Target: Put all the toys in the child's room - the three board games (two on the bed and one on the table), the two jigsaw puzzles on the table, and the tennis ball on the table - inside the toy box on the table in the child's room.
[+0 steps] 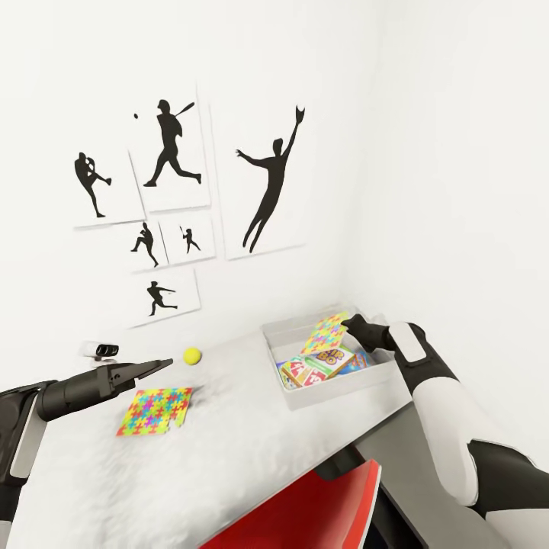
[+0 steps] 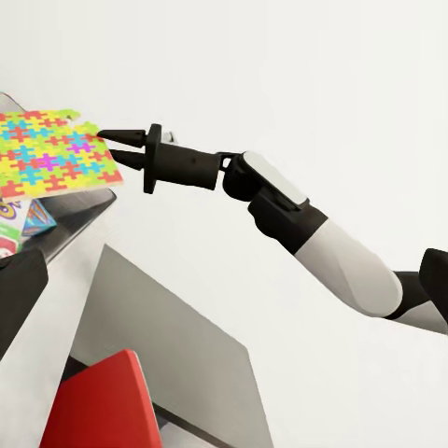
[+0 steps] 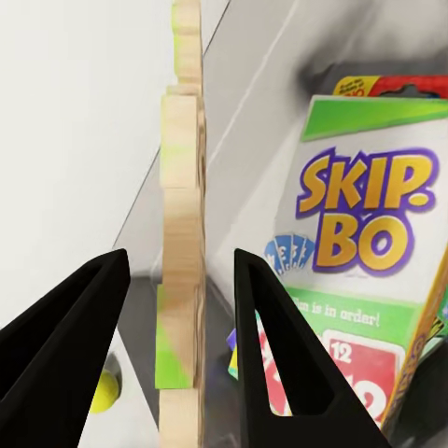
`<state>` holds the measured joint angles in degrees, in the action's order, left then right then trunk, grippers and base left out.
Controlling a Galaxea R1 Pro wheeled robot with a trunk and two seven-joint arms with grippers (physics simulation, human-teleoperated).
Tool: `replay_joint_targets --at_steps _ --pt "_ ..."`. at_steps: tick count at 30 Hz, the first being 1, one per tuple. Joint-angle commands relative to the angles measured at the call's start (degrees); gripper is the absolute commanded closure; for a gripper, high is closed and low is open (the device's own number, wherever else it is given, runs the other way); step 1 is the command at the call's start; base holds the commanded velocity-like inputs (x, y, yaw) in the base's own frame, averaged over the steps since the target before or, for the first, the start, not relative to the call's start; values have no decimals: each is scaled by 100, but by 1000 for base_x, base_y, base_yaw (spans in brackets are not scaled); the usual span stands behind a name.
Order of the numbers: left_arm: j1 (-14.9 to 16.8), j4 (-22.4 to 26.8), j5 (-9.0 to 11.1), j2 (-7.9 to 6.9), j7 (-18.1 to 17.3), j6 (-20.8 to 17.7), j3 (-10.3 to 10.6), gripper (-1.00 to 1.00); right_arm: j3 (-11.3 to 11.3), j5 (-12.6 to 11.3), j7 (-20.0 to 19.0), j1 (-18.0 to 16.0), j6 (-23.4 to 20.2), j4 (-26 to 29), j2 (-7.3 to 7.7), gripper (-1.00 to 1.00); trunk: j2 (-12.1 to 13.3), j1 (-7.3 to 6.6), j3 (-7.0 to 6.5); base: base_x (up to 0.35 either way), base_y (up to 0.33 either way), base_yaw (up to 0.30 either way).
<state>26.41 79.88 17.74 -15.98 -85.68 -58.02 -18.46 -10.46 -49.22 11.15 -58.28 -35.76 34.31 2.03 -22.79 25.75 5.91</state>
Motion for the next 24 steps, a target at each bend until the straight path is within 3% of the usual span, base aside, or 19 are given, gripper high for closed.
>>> replay_joint_targets --at_steps 1,12,24 --pt "5 1 1 -1 -18 -60 0 -100 -13 -62 50 -6 -20 7 -1 100 -13 4 13 0 0 0" --pt "5 1 -4 -3 -11 -60 -4 -100 -14 -70 -106 1 -21 26 5 100 -13 4 14 0 0 0" --pt "5 1 -8 2 15 -60 4 -100 -9 -65 -791 9 -11 34 49 100 -13 4 32 0 0 0"
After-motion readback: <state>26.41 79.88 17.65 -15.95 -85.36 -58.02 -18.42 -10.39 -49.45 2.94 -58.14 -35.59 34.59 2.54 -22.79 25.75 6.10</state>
